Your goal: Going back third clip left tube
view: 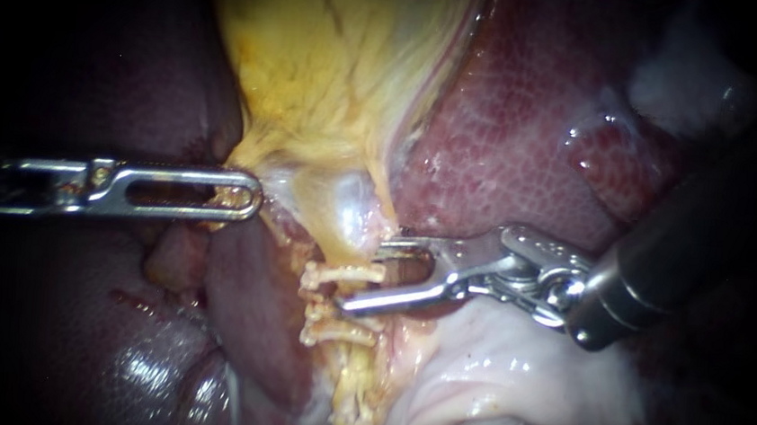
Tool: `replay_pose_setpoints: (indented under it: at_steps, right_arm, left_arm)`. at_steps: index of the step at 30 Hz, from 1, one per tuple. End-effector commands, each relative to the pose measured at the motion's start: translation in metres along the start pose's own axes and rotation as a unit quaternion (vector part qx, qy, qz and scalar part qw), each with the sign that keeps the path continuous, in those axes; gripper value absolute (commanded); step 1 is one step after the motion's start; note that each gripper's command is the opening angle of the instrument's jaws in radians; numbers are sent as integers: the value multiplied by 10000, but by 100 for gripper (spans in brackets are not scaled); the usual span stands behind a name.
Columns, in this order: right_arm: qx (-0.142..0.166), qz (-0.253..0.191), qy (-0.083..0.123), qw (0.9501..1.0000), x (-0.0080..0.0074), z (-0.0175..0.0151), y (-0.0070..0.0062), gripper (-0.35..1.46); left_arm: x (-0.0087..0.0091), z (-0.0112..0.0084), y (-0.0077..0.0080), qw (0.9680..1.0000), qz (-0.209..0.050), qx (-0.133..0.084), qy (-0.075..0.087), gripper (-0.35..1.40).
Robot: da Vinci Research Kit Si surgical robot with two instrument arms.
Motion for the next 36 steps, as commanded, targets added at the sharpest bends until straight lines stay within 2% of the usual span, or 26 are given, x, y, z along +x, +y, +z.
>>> replay_pose_setpoints:
  at_steps: [1,6,13,18,24,27,36]
  right_arm:
    - [-42,-47,15,10000,6,-9,-2,60]
    - [-172,-242,51,9995,44,-48,-19,60]
    - [-212,-426,82,9988,73,-76,-42,60]
    - [-202,-445,72,9988,74,-80,-46,60]
    - [-204,-447,69,9988,73,-80,-45,60]
    - [-204,-447,68,9988,72,-80,-46,60]
    - [-201,-447,61,9988,71,-80,-48,60]
  left_arm:
    - [0,0,0,10000,2,3,1,-35]
    - [0,1,0,10000,1,2,0,-35]
    - [2,7,0,10000,6,-12,-17,-35]
    - [16,31,3,10000,37,-47,-68,-35]
    - [34,72,7,10000,90,25,-29,-35]
    - [37,85,4,9999,98,60,-23,-35]
    - [36,89,3,9999,95,64,-21,-35]
